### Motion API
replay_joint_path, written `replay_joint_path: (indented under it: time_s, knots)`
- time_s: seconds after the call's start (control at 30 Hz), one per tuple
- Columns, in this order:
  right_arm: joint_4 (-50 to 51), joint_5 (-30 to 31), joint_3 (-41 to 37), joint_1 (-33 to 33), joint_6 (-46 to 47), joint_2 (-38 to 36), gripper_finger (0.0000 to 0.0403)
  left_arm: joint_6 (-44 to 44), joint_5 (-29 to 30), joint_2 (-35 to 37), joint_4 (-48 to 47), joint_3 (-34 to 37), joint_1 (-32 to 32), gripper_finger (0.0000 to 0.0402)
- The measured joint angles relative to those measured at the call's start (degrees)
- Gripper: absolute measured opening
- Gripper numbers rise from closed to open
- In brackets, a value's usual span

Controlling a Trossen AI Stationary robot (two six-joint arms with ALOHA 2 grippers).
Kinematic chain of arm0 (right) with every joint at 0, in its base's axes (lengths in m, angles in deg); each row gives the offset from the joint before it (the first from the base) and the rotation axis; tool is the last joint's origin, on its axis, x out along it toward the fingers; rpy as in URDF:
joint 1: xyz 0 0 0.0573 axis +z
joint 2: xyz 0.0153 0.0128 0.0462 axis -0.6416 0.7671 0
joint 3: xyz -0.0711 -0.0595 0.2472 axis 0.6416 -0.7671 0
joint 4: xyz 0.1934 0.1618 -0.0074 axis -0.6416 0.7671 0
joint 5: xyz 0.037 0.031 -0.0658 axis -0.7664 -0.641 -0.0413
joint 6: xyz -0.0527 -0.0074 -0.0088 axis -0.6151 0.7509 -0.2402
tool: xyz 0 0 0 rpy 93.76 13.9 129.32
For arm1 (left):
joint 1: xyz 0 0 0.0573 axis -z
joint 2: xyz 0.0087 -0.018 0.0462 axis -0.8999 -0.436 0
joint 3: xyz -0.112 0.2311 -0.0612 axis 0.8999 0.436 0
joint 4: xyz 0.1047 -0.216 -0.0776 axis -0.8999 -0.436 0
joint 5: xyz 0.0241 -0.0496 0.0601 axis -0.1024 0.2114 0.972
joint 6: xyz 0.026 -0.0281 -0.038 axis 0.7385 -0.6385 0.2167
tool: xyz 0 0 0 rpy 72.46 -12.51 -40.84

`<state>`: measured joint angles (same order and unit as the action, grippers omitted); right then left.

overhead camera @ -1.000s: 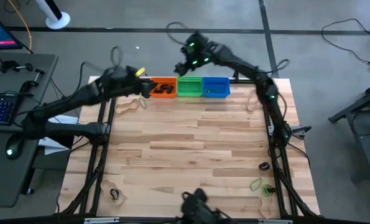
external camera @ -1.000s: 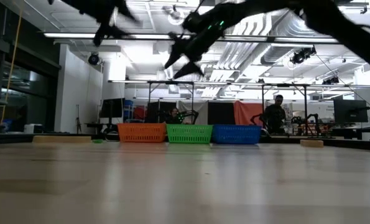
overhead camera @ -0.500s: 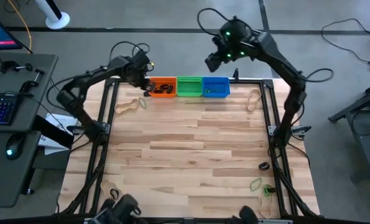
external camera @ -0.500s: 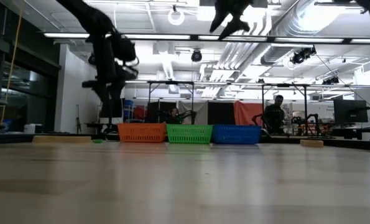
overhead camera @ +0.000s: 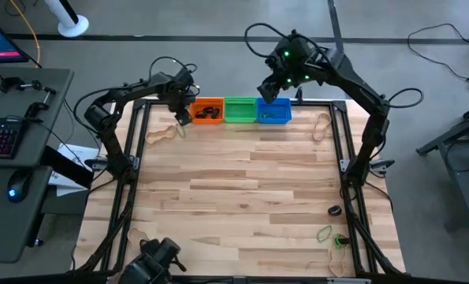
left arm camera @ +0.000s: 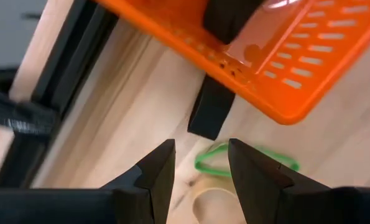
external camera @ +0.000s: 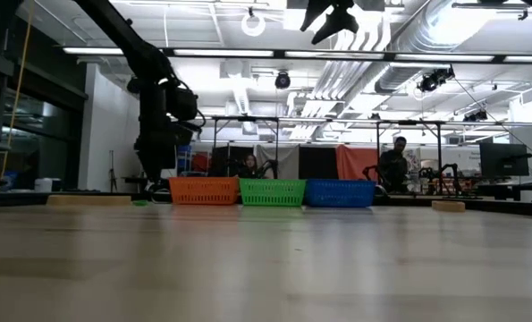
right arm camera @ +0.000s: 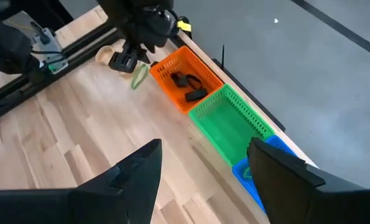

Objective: Sort rubber bands into baskets
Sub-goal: Put the black rubber band into the orange basket

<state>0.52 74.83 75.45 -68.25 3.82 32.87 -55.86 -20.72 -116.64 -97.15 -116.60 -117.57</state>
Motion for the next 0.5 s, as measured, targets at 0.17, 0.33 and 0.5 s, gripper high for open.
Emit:
replay_joint_path:
  time_s: [0.17,0.33,0.5]
  knots:
    - [0.7,0.0,0.0,0.4,0.0,-0.1,0.0225,7.5,-0.3,0.0,2.9,0.0,0.0,0.0140]
    - [0.9,0.0,0.0,0.4,0.1,-0.1,0.0225,14.1,-1.4,-0.4,3.5,0.0,0.0,0.0140]
    - [1.4,0.0,0.0,0.4,0.4,-0.1,0.0225,17.4,-2.2,-1.1,4.5,0.3,0.0,0.0140]
